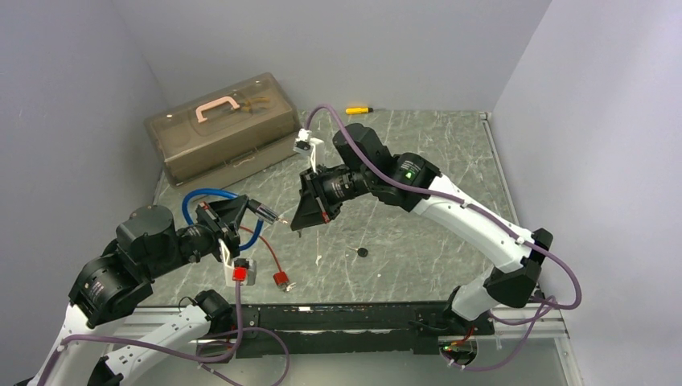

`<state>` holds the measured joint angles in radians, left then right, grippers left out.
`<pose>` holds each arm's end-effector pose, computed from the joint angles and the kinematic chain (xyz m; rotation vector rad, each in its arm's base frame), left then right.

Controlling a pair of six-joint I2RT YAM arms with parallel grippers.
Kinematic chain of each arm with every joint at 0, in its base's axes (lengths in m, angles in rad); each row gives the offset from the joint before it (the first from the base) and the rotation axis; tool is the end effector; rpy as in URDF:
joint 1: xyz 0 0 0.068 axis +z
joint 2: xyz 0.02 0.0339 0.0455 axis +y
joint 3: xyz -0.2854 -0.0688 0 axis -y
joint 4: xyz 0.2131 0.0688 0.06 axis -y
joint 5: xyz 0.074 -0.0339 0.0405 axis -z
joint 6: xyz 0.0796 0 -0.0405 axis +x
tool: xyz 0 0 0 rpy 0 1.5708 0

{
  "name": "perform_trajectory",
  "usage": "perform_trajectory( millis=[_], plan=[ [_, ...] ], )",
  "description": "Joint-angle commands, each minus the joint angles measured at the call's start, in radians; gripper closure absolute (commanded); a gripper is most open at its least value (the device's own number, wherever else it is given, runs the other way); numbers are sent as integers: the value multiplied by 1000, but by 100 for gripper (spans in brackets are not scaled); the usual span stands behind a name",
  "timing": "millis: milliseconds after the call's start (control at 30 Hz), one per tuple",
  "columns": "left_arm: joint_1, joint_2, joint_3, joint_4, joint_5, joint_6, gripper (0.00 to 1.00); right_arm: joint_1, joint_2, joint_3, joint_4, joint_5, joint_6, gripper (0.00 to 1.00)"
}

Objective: Unlock with the key
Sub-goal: Unlock the lock.

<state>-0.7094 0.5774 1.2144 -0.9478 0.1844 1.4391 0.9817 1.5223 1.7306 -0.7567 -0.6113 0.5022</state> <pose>0.0371 -0.0511 0.3977 1.7179 0.7863 0.3276 0.1404 0.2923 0.4288 -0.9693 2.2004 1.4481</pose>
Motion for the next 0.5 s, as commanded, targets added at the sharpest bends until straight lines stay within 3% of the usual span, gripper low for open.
perform_trajectory(
  millis=[0,167,467],
  plan=[
    [-22,-12,9,141,146,-81,100,-2,-59,-55,231,16,14,100],
    [-21,8,33,134,199,-150,100,3,-113,-112,287,11,-25,100],
    [-22,27,22,130,194,-131,100,14,-113,-105,265,21,-49,100]
  ],
)
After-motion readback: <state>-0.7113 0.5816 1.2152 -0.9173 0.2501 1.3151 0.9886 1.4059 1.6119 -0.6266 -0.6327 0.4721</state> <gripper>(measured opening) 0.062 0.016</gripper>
